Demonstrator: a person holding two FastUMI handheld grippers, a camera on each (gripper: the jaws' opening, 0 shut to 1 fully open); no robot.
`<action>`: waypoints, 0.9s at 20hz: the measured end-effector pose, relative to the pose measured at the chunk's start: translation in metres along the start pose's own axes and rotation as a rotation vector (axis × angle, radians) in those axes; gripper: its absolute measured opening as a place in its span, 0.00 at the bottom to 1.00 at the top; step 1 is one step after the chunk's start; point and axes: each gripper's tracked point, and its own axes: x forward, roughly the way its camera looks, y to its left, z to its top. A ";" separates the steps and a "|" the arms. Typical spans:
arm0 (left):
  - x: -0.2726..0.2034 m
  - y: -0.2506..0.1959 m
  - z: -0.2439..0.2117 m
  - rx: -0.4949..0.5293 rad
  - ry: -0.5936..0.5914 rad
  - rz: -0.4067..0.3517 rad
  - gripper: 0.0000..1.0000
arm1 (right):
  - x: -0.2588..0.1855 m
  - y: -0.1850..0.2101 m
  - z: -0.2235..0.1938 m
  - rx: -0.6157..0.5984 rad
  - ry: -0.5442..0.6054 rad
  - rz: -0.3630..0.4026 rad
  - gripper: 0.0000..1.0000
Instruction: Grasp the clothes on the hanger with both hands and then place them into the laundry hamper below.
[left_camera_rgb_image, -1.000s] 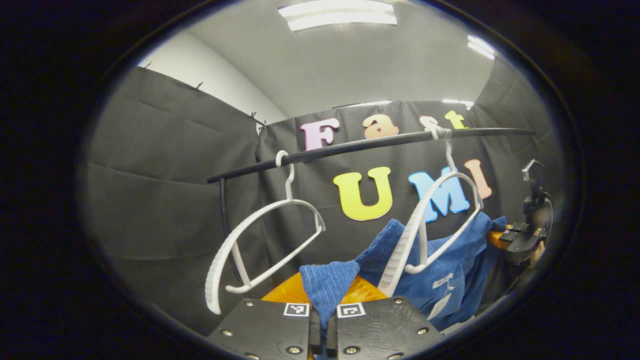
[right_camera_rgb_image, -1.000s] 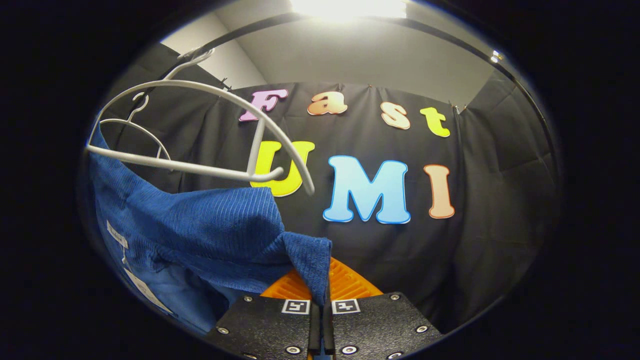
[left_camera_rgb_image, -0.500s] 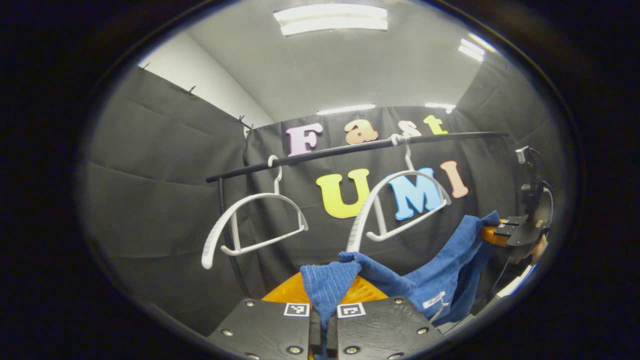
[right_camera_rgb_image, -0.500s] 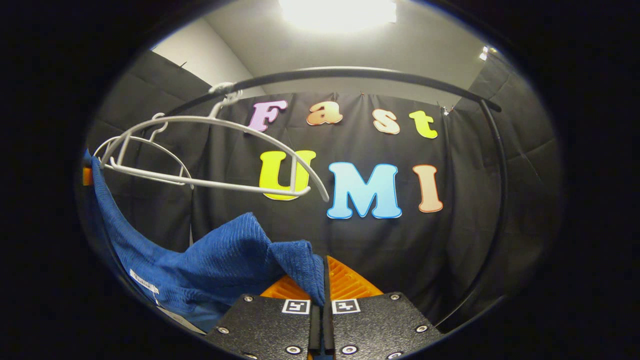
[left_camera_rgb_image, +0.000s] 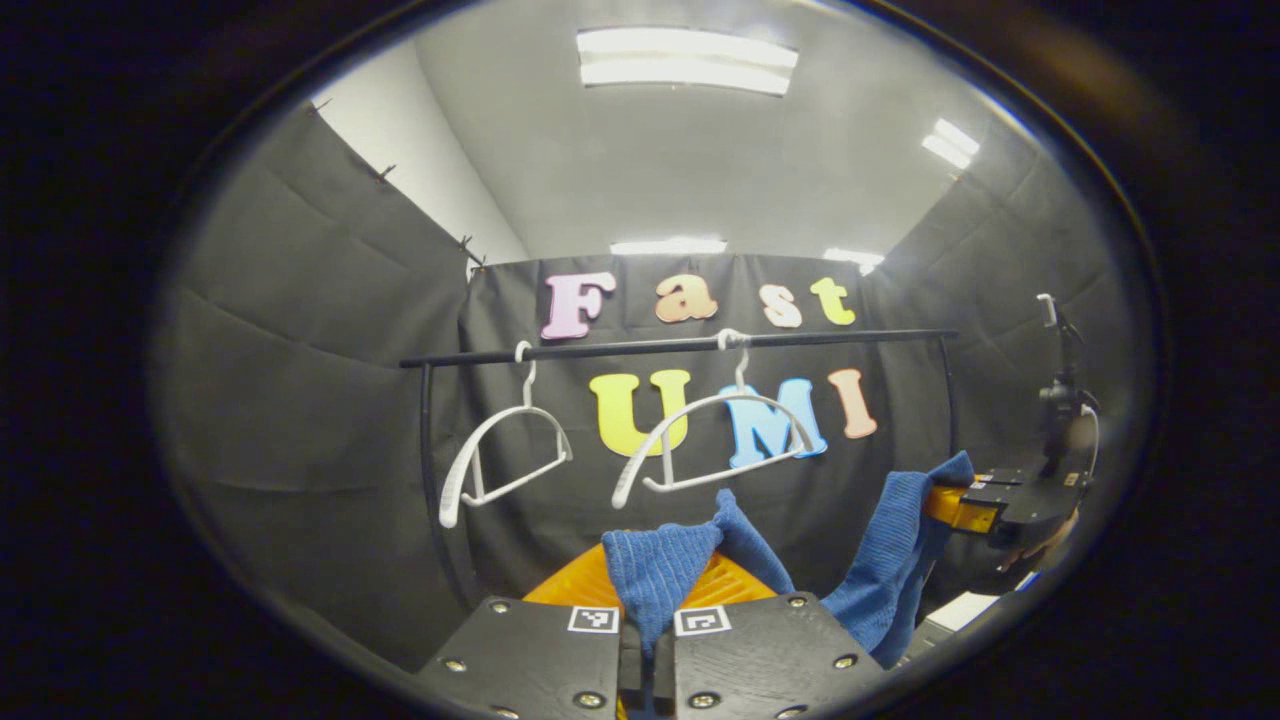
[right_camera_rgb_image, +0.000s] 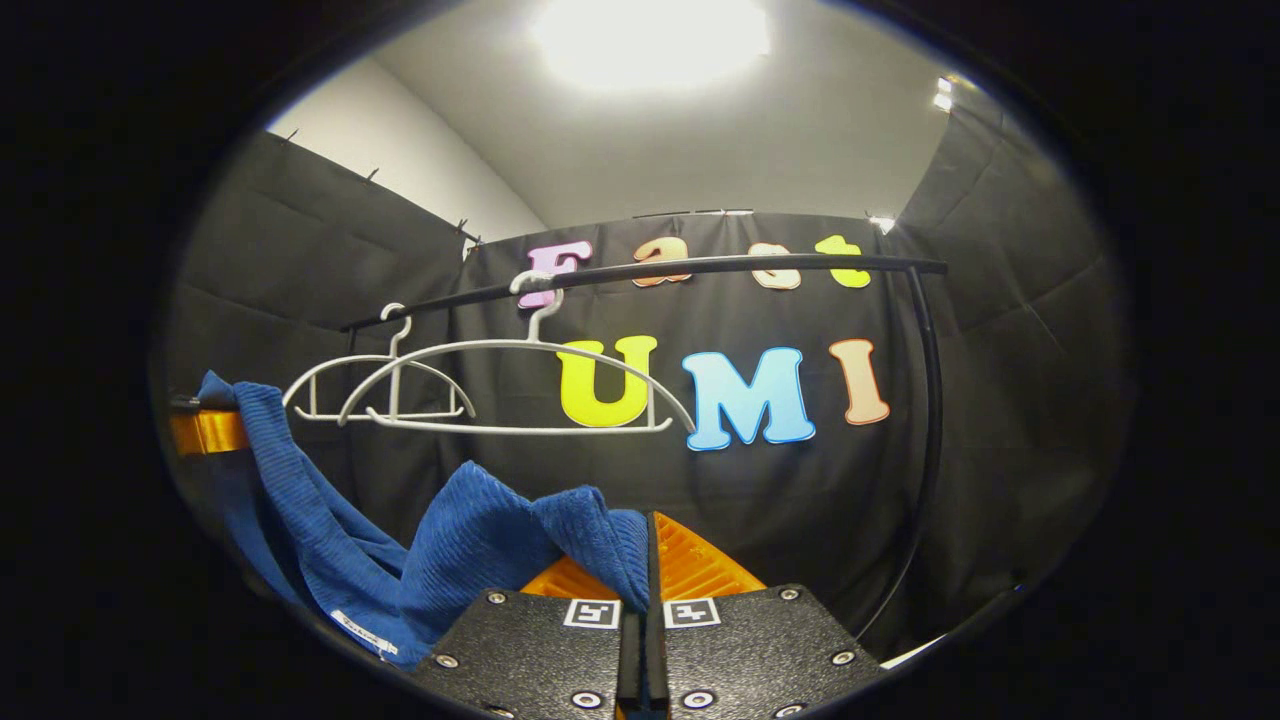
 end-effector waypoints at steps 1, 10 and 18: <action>-0.003 -0.006 -0.001 -0.018 -0.003 -0.011 0.00 | -0.005 0.006 0.002 0.007 0.001 0.011 0.01; -0.039 -0.058 -0.048 -0.106 0.055 -0.074 0.05 | -0.052 0.062 -0.047 0.004 0.104 0.072 0.02; -0.038 -0.069 -0.141 -0.144 0.236 -0.073 0.05 | -0.065 0.068 -0.131 -0.032 0.270 0.064 0.02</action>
